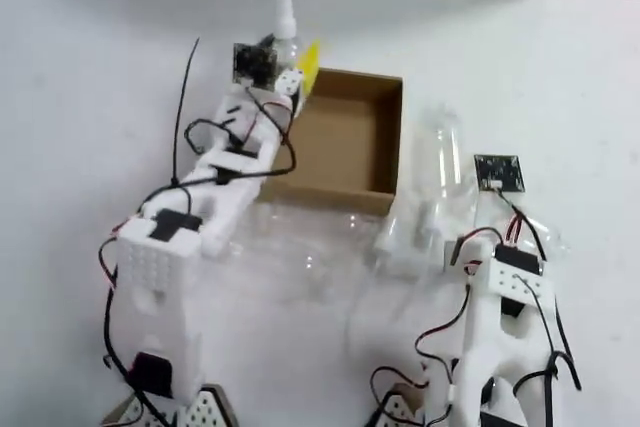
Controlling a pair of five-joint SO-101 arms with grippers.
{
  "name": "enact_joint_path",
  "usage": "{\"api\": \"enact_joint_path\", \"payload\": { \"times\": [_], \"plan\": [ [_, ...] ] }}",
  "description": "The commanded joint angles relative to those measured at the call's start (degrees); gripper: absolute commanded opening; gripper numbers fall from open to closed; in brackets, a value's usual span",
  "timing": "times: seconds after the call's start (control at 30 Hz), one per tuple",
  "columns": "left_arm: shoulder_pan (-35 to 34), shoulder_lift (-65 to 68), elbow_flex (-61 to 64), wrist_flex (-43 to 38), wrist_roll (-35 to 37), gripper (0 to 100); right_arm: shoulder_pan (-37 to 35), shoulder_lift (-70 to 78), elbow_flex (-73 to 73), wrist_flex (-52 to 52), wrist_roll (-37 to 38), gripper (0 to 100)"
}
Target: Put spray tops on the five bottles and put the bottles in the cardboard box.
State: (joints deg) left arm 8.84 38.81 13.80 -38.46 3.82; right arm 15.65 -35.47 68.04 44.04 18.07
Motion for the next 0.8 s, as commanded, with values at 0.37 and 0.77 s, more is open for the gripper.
{"api": "enact_joint_path", "payload": {
  "times": [0.37,0.77],
  "plan": [
    [-1.27,3.65,-5.45,-5.10,-0.70,2,-0.66,-0.48,-0.26,-1.01,0.62,3.2],
    [-1.01,3.03,-2.02,-4.84,-2.55,10,-0.66,-0.48,-0.18,-2.15,0.62,3.2]
  ]
}}
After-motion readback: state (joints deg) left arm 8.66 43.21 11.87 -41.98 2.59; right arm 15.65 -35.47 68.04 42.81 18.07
